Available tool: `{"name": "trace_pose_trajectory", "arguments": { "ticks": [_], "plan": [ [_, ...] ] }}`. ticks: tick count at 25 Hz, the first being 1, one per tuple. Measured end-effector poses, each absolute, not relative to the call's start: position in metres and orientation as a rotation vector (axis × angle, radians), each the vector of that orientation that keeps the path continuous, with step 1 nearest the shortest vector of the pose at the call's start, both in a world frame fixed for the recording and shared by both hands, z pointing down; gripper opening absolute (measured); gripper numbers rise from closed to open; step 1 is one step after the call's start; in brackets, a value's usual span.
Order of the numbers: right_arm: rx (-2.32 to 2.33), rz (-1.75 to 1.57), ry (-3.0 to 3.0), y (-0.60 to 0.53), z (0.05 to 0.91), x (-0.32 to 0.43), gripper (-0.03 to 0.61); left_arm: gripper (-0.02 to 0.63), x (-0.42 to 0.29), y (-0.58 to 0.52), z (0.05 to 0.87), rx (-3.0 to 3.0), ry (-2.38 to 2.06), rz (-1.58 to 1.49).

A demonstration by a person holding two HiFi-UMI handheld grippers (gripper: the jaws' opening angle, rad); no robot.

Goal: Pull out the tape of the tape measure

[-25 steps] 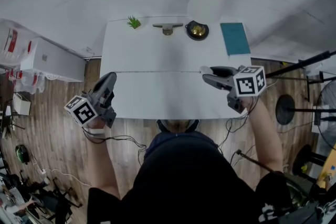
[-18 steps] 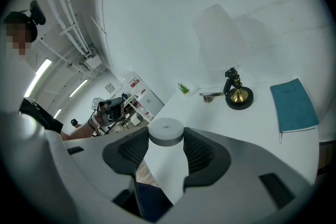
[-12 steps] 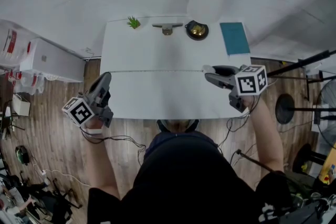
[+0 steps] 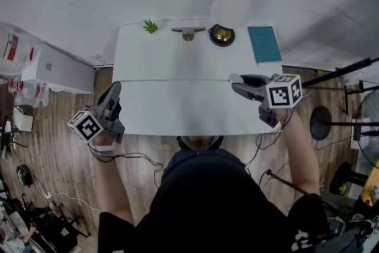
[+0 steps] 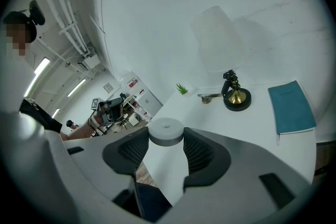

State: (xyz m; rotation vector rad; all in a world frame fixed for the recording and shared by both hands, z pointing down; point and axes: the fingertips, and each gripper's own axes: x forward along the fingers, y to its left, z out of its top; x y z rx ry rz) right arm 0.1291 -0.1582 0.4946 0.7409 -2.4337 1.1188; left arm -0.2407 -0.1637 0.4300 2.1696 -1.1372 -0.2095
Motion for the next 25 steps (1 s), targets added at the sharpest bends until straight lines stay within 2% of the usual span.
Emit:
{"name": "trace_pose_trajectory", "arguments": {
  "ticks": [25],
  "plan": [
    [0.716,1.116,-2.439,-0.158,0.498,0.122,0.216,0.009,-0.236,-0.158,0.442,2.140,-1.101,-0.213]
  ]
}}
